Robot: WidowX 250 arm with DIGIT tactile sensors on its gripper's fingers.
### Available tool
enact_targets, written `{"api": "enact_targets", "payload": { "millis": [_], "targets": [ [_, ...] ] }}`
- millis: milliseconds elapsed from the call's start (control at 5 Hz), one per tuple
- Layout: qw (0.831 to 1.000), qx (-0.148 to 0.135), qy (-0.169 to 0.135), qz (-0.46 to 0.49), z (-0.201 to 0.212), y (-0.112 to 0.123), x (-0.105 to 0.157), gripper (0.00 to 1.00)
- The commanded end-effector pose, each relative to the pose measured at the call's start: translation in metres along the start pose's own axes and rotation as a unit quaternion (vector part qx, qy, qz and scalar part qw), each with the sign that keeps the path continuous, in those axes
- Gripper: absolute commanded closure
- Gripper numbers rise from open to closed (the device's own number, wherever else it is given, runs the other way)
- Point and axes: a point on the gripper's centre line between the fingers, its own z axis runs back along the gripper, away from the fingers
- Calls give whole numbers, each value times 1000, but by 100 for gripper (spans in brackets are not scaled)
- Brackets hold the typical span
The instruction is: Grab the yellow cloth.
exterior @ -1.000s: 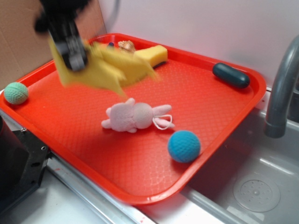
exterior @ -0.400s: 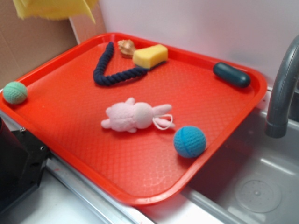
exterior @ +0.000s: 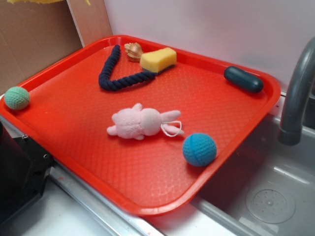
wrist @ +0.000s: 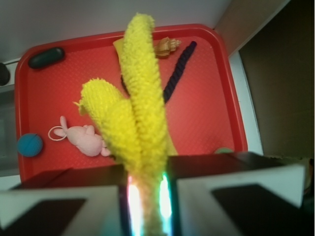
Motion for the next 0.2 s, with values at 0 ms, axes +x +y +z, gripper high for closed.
{"api": "enact_targets", "payload": {
  "millis": [0],
  "targets": [
    [1000, 12, -6, 1, -1, -8, -11, 100]
  ]
}}
